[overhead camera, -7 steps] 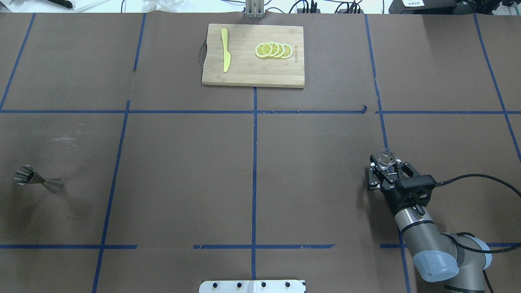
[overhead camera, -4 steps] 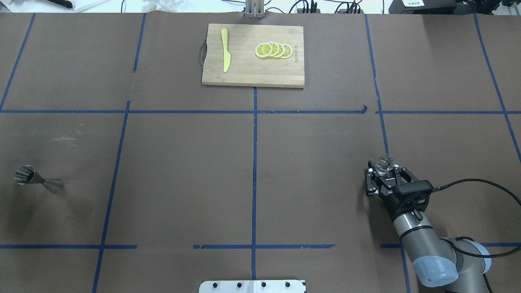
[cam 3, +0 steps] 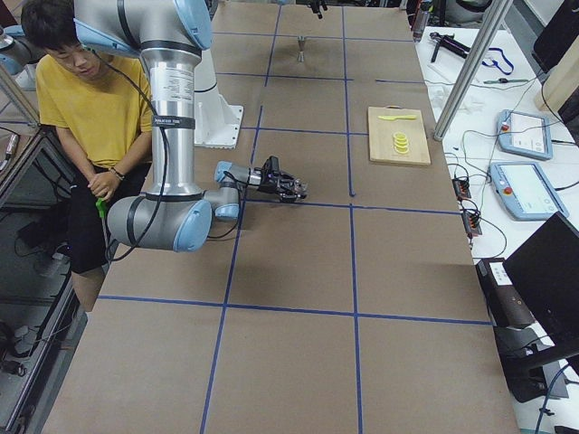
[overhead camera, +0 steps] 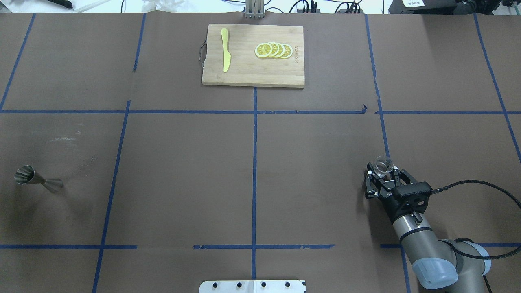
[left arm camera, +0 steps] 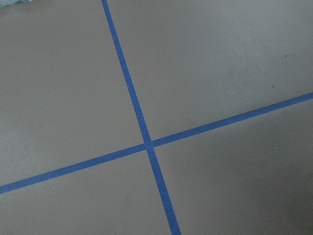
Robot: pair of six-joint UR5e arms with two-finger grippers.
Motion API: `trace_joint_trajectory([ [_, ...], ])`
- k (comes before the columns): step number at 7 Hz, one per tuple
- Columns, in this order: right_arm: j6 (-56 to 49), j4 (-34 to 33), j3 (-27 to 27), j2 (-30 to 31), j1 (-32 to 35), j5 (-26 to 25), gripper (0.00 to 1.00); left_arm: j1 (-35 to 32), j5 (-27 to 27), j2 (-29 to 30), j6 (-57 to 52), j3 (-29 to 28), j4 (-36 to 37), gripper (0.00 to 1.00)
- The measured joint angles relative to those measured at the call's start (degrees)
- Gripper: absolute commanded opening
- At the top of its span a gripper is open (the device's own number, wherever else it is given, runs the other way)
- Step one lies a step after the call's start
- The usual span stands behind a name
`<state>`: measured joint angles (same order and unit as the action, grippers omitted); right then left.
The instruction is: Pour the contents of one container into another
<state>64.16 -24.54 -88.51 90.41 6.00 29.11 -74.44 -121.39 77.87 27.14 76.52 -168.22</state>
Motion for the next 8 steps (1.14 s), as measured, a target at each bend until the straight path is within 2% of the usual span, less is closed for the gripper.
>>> trace_joint_trajectory([
  [1, 0.0, 0.1, 0.0, 0.0, 0.0, 0.0, 0.33, 0.0, 0.0, 0.0, 0.0, 0.0, 0.0, 0.99],
  [3, -0.1, 2.4, 0.1, 0.8, -0.1, 0.1, 0.45, 0.0, 0.0, 0.0, 0.0, 0.0, 0.0, 0.99],
  [4, -0.1, 3.1, 0.1, 1.1, -0.1, 0.1, 0.47, 0.0, 0.0, 0.0, 0.0, 0.0, 0.0, 0.99],
  [6, -0.1, 3.5, 0.1, 1.2, -0.1, 0.2, 0.60, 0.0, 0.0, 0.0, 0.1, 0.1, 0.0, 0.99],
  [7, -0.1, 3.6, 0.1, 1.3, -0.1, 0.2, 0.77, 0.0, 0.0, 0.0, 0.1, 0.1, 0.0, 0.99],
  [8, -0.1, 3.6, 0.1, 1.3, -0.1, 0.1, 0.77, 0.0, 0.0, -0.1, 0.1, 0.2, 0.0, 0.99],
])
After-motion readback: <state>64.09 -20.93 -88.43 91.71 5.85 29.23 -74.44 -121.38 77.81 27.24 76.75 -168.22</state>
